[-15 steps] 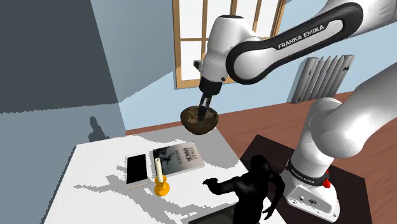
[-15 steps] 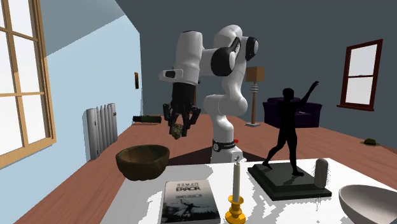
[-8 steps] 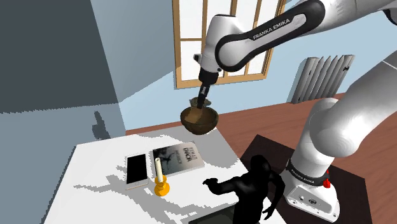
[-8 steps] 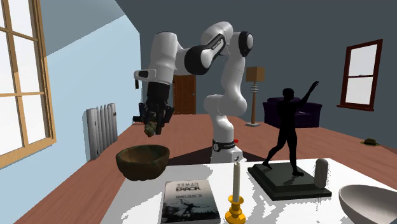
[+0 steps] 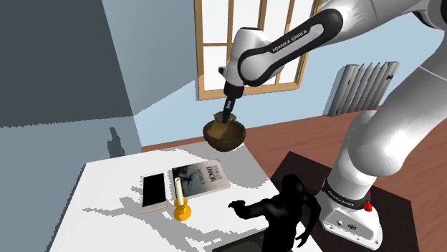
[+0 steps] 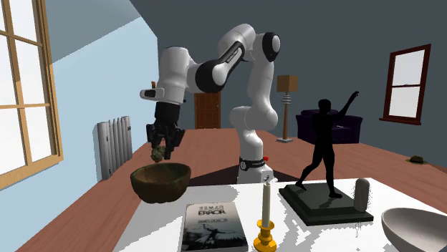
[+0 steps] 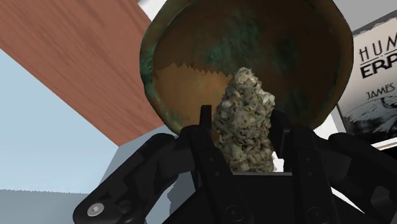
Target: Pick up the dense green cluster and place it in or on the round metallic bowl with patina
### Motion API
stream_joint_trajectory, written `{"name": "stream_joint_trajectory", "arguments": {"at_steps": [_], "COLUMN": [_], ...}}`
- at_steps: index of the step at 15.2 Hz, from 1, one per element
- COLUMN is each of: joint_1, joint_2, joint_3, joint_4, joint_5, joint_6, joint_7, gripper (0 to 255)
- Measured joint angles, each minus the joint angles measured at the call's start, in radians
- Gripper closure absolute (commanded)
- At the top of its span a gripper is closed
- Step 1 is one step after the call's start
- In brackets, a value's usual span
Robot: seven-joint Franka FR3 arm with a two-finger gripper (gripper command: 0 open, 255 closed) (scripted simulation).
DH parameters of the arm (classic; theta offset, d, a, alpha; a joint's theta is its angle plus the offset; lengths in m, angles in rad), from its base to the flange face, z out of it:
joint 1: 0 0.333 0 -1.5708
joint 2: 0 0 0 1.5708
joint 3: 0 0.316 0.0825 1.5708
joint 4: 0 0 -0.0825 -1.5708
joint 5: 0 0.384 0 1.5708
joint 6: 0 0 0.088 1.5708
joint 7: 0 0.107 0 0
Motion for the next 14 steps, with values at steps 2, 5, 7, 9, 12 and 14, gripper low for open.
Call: {"name": "stream_joint_trajectory", "arguments": {"at_steps": [2, 5, 7, 9, 12, 14], "joint_1": [0.001, 0.001, 0.002, 0.002, 0.002, 0.002], "joint_2": [0.016, 0.039, 0.057, 0.066, 0.069, 0.069], "joint_3": [0.001, 0.001, 0.002, 0.001, 0.002, 0.002], "joint_4": [-0.015, -0.038, -0.049, -0.054, -0.055, -0.055], "joint_5": [0.001, 0.002, 0.003, 0.004, 0.004, 0.004], "joint_6": [0.03, 0.076, 0.106, 0.12, 0.124, 0.124], "joint_7": [0.0, -0.002, -0.002, -0.003, -0.002, -0.003], "gripper": [255, 255, 255, 255, 255, 0]}}
